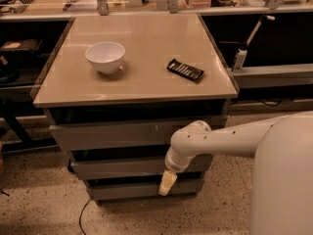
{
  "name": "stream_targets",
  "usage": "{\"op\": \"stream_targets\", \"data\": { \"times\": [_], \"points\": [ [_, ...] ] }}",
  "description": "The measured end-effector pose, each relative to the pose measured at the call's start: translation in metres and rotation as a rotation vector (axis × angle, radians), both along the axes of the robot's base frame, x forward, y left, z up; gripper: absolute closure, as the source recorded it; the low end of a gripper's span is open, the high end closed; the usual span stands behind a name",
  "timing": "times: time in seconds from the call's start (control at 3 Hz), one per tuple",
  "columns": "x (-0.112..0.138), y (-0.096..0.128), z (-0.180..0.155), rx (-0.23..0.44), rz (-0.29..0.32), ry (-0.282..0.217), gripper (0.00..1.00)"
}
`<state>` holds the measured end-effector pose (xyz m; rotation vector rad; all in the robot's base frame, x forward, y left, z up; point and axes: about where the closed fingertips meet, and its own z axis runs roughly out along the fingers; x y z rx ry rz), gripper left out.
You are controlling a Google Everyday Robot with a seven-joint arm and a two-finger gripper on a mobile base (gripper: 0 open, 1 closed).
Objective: Open middle drawer
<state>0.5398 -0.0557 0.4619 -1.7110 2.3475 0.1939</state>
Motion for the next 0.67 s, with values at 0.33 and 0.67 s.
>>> {"op": "stream_targets", "data": {
  "times": [0.33, 0.67],
  "points": [
    [0.003, 0.006, -0.015, 0.013, 0.017, 0.011, 0.00],
    [0.006, 0.010, -0.027, 0.014, 0.031, 0.024, 0.00]
  ]
}}
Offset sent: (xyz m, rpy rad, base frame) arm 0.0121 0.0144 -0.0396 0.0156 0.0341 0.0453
